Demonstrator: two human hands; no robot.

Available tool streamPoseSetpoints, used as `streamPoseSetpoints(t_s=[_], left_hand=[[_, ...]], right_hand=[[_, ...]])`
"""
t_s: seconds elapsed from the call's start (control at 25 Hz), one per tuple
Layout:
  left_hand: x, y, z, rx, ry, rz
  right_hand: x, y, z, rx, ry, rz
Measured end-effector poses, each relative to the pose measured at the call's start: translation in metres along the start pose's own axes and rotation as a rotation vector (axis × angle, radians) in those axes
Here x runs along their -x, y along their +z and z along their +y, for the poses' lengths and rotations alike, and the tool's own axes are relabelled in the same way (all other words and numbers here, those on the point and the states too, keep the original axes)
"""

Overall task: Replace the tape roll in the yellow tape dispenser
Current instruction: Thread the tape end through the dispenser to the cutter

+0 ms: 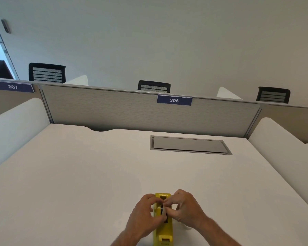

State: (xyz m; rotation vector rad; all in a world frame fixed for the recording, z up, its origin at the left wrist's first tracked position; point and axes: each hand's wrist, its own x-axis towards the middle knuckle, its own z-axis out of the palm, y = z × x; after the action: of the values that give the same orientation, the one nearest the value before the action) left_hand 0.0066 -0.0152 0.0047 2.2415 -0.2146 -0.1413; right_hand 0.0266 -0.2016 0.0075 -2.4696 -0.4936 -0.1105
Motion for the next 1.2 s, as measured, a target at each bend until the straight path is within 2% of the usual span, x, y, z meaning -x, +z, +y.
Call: streamPoseSetpoints(t_s=[0.2,0.96,1.2], left_hand=[[-0.0009,0.0011,-0.0011,-0.016,-0.006,-0.007],[-0.0032,-0.001,-0.0012,-0.033,0.014,-0.02],[-0.0023,-0.0005,0.0015,-0.055,-0.028,-0.039]], right_hand=[[0.0024,0.0011,0.0004,0.057,-0.005,-0.028],[-0.0042,-0.003,0.0023,0.017,-0.029,-0.017],[-0.0018,-0.0012,0.0011,0.091,-0.05,-0.051]])
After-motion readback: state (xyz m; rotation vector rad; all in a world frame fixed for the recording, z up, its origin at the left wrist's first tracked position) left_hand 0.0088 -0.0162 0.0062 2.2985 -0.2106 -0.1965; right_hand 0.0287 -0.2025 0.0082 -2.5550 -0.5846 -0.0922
